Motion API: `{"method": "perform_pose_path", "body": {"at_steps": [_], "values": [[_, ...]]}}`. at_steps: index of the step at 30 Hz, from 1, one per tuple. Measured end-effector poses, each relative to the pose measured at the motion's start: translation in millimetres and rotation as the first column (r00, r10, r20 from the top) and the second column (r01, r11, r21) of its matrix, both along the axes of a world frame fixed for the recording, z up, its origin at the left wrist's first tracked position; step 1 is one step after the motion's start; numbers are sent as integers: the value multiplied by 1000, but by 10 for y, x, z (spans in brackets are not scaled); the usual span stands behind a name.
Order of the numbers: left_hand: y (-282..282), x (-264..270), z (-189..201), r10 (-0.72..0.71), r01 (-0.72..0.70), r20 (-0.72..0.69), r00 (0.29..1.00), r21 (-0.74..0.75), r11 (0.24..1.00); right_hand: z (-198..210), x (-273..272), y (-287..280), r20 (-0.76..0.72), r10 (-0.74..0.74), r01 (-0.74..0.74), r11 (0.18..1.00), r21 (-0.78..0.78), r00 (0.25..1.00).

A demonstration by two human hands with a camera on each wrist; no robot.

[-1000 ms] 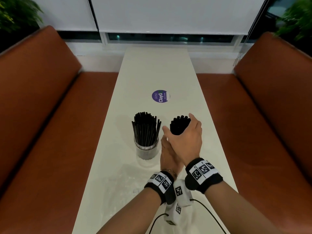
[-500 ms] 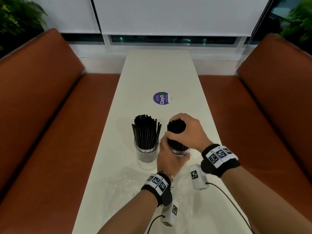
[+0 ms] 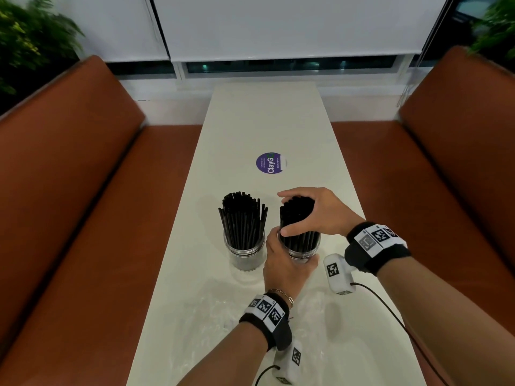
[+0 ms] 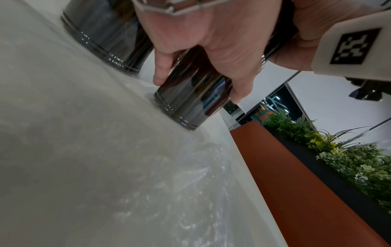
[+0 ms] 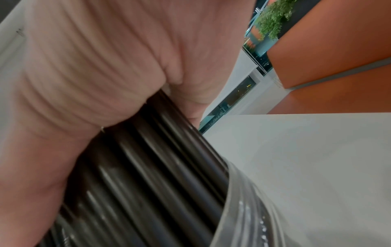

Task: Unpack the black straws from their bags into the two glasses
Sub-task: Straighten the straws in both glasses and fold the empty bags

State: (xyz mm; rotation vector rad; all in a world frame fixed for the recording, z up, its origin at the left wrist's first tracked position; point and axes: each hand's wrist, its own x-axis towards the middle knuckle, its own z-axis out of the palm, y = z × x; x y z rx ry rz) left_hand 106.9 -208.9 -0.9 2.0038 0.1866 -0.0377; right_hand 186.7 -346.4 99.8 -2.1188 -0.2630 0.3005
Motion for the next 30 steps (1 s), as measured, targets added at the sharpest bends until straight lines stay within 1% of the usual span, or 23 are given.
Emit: {"method": "perform_pose_path", "body": {"at_steps": [16,23,27,30], "values": [[-37,-30,24,44,-43,-8,999,92,995,25,-17,-48,8,-16,16,1000,-12,1000],[-7,-63,13,30,-19,-88,996,126,992,47,-44,-62,16,-33,34,998,-53,999],[-1,-102,2,42,-22,-137,990,148,989,84,-65,-91,-5,-54,54,999,-5,999],[18,-158,32,55,-31,-170,984,138,990,119,-110,-141,-2,-92,92,996,17,996]]}}
